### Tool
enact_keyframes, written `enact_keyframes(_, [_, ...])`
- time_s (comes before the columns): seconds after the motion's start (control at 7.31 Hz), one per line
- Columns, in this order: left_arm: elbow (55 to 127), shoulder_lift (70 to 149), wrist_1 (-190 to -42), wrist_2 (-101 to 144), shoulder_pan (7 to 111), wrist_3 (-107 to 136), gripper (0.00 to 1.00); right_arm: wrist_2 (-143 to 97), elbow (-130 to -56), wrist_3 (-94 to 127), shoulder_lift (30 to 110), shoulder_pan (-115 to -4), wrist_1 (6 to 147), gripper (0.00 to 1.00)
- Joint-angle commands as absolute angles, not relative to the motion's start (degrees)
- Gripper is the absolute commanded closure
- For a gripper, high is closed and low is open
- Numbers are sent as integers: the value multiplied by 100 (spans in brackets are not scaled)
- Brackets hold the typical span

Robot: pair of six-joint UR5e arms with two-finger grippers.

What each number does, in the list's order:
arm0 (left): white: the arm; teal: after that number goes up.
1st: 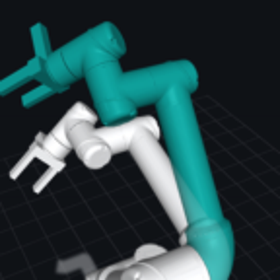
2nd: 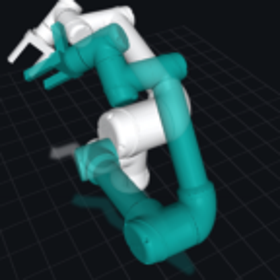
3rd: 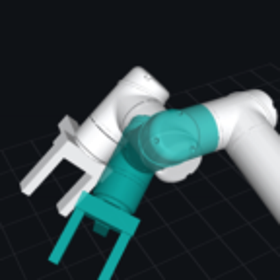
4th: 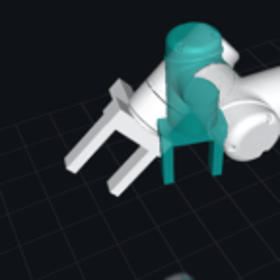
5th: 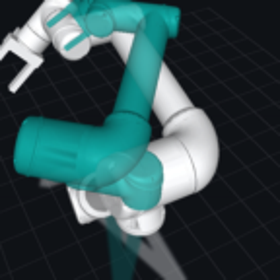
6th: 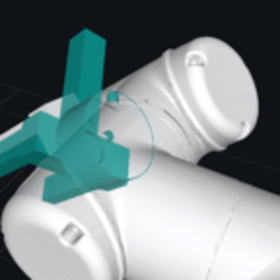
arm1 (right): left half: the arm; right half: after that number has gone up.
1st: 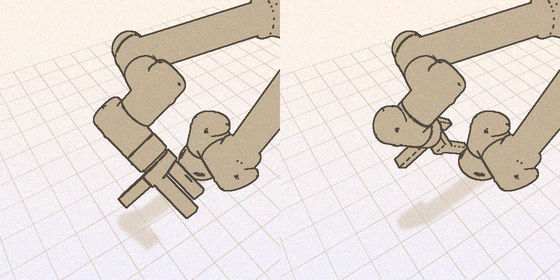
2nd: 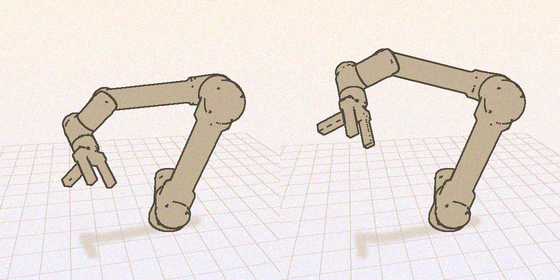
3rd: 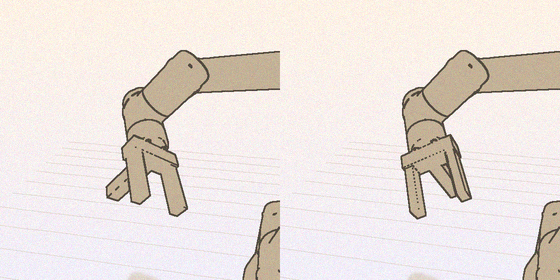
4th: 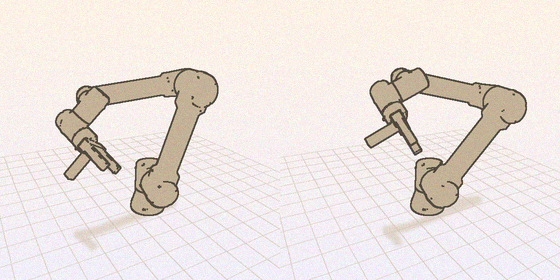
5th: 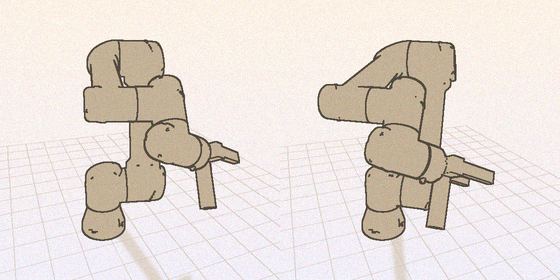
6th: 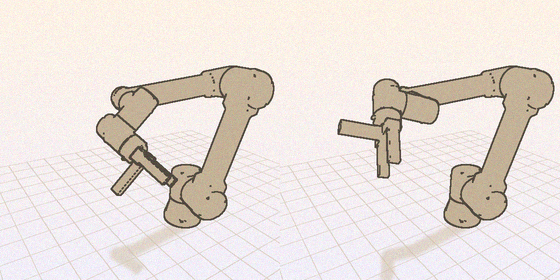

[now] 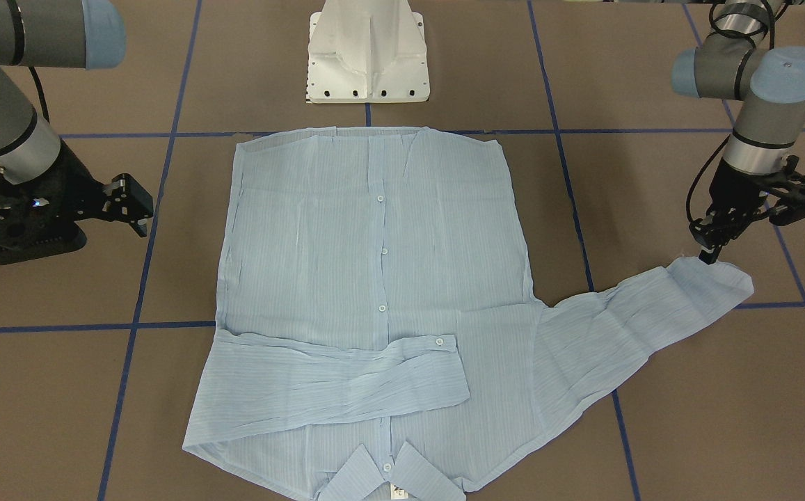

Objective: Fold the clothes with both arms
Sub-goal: 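Fold the held sleeve across the shirt with the left gripper while the right arm shifts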

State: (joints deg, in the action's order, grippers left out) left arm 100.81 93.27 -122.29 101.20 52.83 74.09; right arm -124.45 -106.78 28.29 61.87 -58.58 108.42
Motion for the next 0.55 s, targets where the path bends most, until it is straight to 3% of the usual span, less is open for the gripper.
enact_keyframes(0.0, [10230,10952,-10484,10116,5335,7427,100,-12454,-10688,2174,6634,-6168,10854,0])
enact_keyframes(0.41, [9995,12880,-9238,10605,5256,8020,100,-12663,-10626,1049,7170,-6801,10872,0])
